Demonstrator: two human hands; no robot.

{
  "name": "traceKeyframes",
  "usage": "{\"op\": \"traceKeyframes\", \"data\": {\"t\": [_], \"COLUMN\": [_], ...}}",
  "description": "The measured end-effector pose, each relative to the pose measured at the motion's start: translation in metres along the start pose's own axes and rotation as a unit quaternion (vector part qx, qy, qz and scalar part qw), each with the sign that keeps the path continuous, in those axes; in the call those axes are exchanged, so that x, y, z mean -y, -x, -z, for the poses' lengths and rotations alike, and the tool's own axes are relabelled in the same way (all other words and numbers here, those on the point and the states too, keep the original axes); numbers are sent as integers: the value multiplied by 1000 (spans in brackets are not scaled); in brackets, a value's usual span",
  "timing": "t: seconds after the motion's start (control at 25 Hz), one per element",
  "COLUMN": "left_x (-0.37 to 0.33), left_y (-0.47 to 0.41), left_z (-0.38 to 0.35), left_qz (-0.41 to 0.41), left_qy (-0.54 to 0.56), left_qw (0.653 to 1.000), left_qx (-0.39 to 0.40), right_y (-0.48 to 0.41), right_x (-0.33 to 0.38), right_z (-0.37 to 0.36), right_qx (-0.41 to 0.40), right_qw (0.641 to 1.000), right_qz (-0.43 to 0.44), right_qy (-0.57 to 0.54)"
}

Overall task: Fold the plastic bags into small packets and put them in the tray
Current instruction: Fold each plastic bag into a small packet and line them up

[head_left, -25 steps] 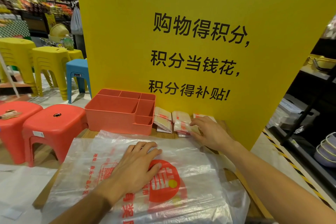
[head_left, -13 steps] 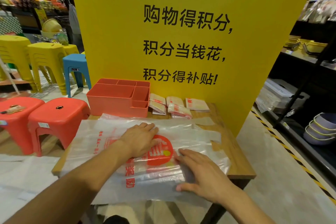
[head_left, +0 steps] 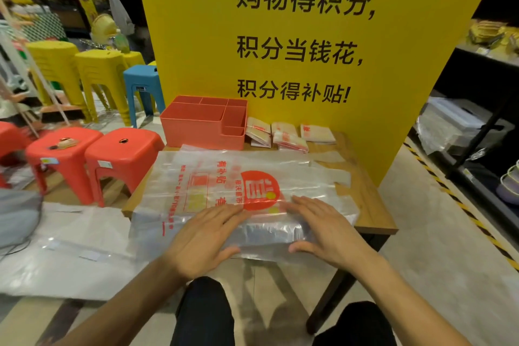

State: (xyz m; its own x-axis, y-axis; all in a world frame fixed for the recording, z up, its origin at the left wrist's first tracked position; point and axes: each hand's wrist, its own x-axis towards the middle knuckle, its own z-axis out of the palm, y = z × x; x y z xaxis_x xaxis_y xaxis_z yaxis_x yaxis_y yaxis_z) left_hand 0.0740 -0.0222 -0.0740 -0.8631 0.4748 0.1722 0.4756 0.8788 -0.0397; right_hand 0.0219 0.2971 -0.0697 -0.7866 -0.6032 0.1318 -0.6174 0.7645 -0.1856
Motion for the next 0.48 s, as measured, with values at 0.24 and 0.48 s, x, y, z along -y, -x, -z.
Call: {"op": "traceKeyframes", "data": {"t": [0.24, 0.48], "left_x": [-3, 7], "left_y": [-5, 13], "left_z": [30, 37], "left_qz": [8, 40], "left_qy": [109, 32], "left_qw": [994, 998], "left_qx": [-9, -22], "right_y": [15, 20], "right_x": [4, -4], "right_z": [2, 13], "right_qx": [-119, -135], "right_qw": [992, 987], "right_qz": [-33, -75], "right_qy": [-3, 40]}}
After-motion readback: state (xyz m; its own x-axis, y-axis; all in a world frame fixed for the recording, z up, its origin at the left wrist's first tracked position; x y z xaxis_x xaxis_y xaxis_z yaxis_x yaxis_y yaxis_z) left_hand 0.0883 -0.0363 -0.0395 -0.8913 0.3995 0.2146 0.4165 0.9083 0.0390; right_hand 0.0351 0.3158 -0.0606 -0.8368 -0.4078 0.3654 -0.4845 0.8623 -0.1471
